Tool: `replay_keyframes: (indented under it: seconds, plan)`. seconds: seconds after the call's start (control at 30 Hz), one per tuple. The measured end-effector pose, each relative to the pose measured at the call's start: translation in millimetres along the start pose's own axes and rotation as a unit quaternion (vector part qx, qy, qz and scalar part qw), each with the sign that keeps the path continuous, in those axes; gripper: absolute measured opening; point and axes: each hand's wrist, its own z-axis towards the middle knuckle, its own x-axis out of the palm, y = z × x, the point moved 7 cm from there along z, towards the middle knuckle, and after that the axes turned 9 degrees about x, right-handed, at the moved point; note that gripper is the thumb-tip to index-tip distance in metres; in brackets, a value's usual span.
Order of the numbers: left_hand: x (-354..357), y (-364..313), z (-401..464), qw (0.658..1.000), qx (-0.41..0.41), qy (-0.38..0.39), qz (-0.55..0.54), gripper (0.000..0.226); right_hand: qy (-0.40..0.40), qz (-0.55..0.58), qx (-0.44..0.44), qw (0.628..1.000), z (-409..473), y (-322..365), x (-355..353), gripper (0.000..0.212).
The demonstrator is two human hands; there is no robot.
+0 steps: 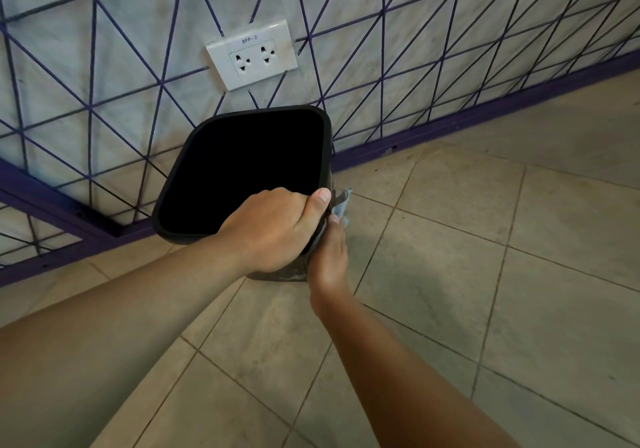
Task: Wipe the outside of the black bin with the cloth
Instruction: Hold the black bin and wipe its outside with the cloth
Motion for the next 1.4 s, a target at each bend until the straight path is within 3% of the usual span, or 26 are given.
replay_keyframes:
  seconds: [0.13,0.27,0.4,0.5,0.63,0.73,1.0,1.13,1.27,1.4]
  plan:
    - [0.2,-2.4,-0.7,1.000,0.007,0.003,-0.007,0.063,0.014,-0.009,-0.010,1.000,-0.8,4.8,4.6,0.064]
    - [-1.4,-0.2,-0.1,1.000,0.000,-0.007,0.004,0.063,0.000,0.010,-0.005,1.000,0.2,6.1,1.4,0.056]
    - [-0.2,-2.4,-1.3,1.000,0.013,0.009,-0.009,0.054,0.010,-0.024,-0.036,0.999,-12.5,10.4,8.4,0.078]
    - [-1.4,1.8,1.0,1.000,0.002,-0.009,0.000,0.061,-0.004,0.005,-0.013,1.000,-6.7,9.8,5.0,0.059]
    - [1.6,0.4,-0.9,1.000,0.006,0.013,-0.006,0.054,0.020,-0.014,-0.014,1.000,-10.6,11.6,10.7,0.074]
    - [-1.1,3.0,1.0,1.000,-0.001,-0.010,0.016,0.064,0.012,0.015,0.003,1.000,-5.3,8.5,4.1,0.057]
    - [-2.2,1.0,0.9,1.000,0.001,-0.017,0.014,0.063,0.016,0.018,0.005,1.000,-1.4,7.3,5.8,0.056]
    - [-1.8,1.4,0.1,1.000,0.002,-0.012,-0.007,0.060,0.031,0.001,-0.010,0.999,-11.6,7.4,9.9,0.080]
    - [-2.9,-1.1,0.7,1.000,0.008,-0.020,0.017,0.059,0.010,0.029,0.009,0.999,-2.3,5.7,2.0,0.056]
    - [-2.1,0.0,0.4,1.000,0.009,-0.012,0.004,0.058,0.012,-0.004,-0.015,1.000,-12.8,9.3,7.7,0.080]
